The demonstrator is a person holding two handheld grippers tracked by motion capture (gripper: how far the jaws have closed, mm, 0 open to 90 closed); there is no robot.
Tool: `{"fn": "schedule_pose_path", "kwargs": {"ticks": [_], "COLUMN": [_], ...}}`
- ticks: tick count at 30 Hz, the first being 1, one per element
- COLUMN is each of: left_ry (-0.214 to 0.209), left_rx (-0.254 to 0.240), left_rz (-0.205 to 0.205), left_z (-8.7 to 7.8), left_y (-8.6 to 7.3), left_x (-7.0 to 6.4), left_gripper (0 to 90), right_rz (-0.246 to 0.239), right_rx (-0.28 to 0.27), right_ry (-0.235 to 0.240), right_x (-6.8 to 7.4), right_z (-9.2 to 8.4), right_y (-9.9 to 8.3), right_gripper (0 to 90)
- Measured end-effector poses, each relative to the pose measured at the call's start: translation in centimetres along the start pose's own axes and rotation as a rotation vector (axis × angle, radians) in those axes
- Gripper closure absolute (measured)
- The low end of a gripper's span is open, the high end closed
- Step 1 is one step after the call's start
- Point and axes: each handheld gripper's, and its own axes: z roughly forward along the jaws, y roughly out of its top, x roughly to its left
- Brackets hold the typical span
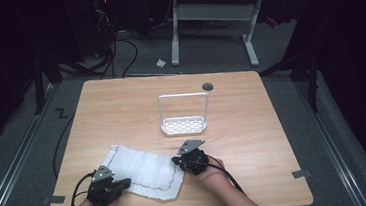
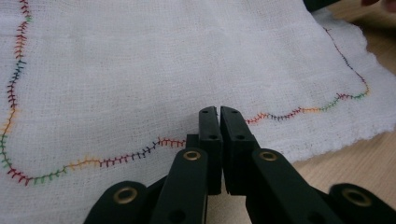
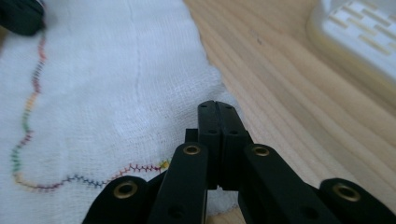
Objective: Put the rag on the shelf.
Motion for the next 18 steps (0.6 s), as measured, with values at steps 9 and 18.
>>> {"fn": "schedule_pose_path", "kwargs": {"ticks": [9,18], "left_ry": [0.043,0.048], "left_rx": [-0.028,-0.040], "left_rz": [-0.012,0.000], "left_z": [2.3,4.0], "left_y": [1.9,3.2], "left_x": [-0.1,-1.9], "left_gripper": [87.3,80.7], "right_rz": [0.039,0.054], "right_rx": [-0.006,-0.030], "right_ry": [0.036,0.053], "right_x": [1.6,3.5], "right_z": [-3.0,-6.3], "right_y": [-3.4,-6.1], "right_gripper": [90.0,87.9]}}
